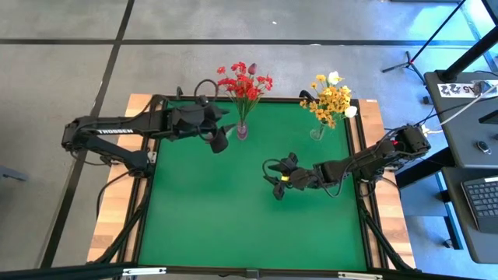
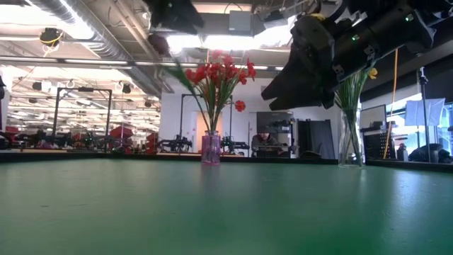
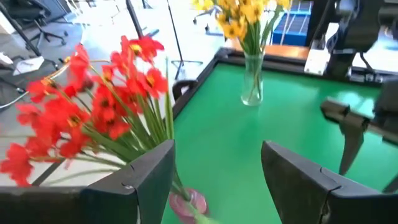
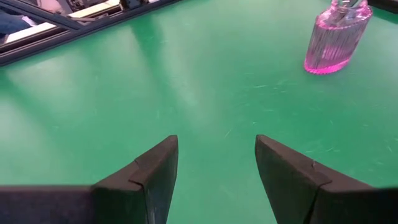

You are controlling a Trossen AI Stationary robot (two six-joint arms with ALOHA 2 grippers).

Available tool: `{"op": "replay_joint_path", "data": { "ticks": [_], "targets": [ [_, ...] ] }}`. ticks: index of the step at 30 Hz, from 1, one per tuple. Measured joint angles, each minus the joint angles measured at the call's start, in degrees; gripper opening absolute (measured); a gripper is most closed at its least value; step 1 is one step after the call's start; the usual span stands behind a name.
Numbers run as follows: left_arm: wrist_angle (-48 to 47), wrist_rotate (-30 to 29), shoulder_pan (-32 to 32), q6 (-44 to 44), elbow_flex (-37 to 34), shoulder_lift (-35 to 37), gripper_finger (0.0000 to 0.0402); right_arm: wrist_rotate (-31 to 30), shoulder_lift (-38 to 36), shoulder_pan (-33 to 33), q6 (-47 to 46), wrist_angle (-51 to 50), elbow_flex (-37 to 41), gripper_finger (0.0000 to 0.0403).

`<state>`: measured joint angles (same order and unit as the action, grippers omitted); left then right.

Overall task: Sort flowers into vase by color
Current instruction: Return to Home Position

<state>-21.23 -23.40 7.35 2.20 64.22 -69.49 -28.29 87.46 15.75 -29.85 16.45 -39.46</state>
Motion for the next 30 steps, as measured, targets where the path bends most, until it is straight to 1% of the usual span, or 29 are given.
{"op": "replay_joint_path", "data": {
  "ticks": [6,9,14,17,20,21,25,30],
  "targets": [
    [-0.16,0.00,-0.30,-0.37,3.60,-0.07,0.0234,-0.22,0.00,-0.04,0.04,0.02,0.00,0.0214],
    [-2.83,0.02,-1.22,-0.37,6.15,-0.04,0.0234,-0.15,0.00,-0.04,0.07,0.02,0.01,0.0214],
    [-9.06,0.01,-4.74,0.59,12.66,1.63,0.0234,-0.26,0.00,-0.02,1.26,0.24,0.01,0.0214],
    [-9.48,1.10,-7.41,0.13,13.46,3.81,0.0234,-0.63,0.00,-0.02,3.23,0.80,0.00,0.0214],
    [-8.92,6.80,-9.57,-0.83,12.46,6.23,0.0230,-0.63,-0.10,-0.02,5.00,2.72,0.00,0.0214],
    [-8.90,7.85,-10.26,-0.85,11.95,7.02,0.0226,-0.63,-0.18,-0.02,6.24,3.56,0.00,0.0214],
    [-6.55,7.99,-12.41,-0.87,7.54,10.85,0.0208,0.03,-1.88,0.02,9.79,4.73,0.00,0.0214],
    [1.84,7.91,-13.80,-0.89,-3.42,18.03,0.0187,0.89,-7.43,0.02,14.19,2.41,0.00,0.0214]
  ]
}}
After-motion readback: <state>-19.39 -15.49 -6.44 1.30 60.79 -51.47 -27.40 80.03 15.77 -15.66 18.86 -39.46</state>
